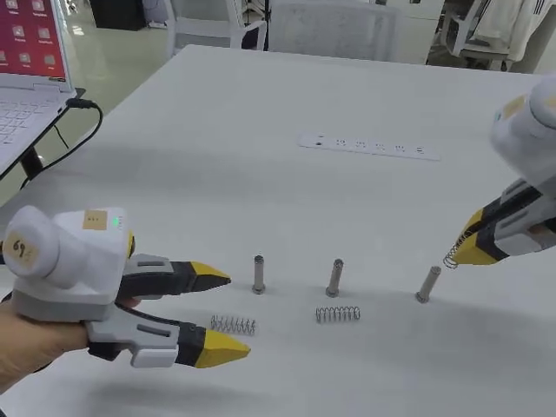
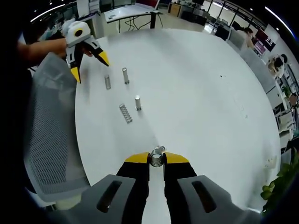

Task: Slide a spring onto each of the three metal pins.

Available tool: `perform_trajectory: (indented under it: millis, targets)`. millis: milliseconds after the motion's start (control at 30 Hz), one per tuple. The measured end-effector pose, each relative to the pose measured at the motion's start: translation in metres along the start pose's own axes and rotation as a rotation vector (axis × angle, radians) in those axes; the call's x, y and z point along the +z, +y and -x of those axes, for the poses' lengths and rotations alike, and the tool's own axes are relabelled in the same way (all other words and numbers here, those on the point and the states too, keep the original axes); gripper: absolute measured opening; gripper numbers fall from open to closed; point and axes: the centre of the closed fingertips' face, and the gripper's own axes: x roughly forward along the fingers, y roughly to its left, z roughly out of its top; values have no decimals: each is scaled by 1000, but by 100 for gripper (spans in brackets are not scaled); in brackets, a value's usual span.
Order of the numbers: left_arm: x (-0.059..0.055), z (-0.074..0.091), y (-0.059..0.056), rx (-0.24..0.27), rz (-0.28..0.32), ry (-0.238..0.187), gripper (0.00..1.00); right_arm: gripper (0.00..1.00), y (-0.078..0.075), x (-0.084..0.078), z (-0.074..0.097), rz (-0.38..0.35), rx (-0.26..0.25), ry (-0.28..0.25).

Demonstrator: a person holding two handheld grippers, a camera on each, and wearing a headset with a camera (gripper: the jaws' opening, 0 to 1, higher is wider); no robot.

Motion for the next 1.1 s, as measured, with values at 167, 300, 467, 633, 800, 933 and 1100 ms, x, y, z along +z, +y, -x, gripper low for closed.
perform_trajectory:
  millis: [167, 300, 467, 633, 800, 933, 1100]
  targets:
    - [0, 1, 0, 1, 1, 0, 49, 8, -1, 1, -6, -4, 15, 4]
    - [-1, 1, 0, 1, 3, 2, 49, 8, -3, 0, -11, -8, 22, 8]
    - [-1, 1, 0, 2, 5, 1, 49, 9, -6, -2, -16, -19, 30, 12]
    - [-2, 1, 0, 3, 6, 2, 49, 9, -9, -3, -19, -22, 32, 16]
    - [-2, 1, 0, 4, 7, 2, 48, 9, -10, -4, -23, -27, 39, 21]
    - [-3, 2, 1, 6, 8, 5, 48, 9, -12, -5, -25, -26, 38, 27]
    - [-3, 2, 1, 6, 9, 6, 47, 9, -12, -6, -28, -34, 47, 30]
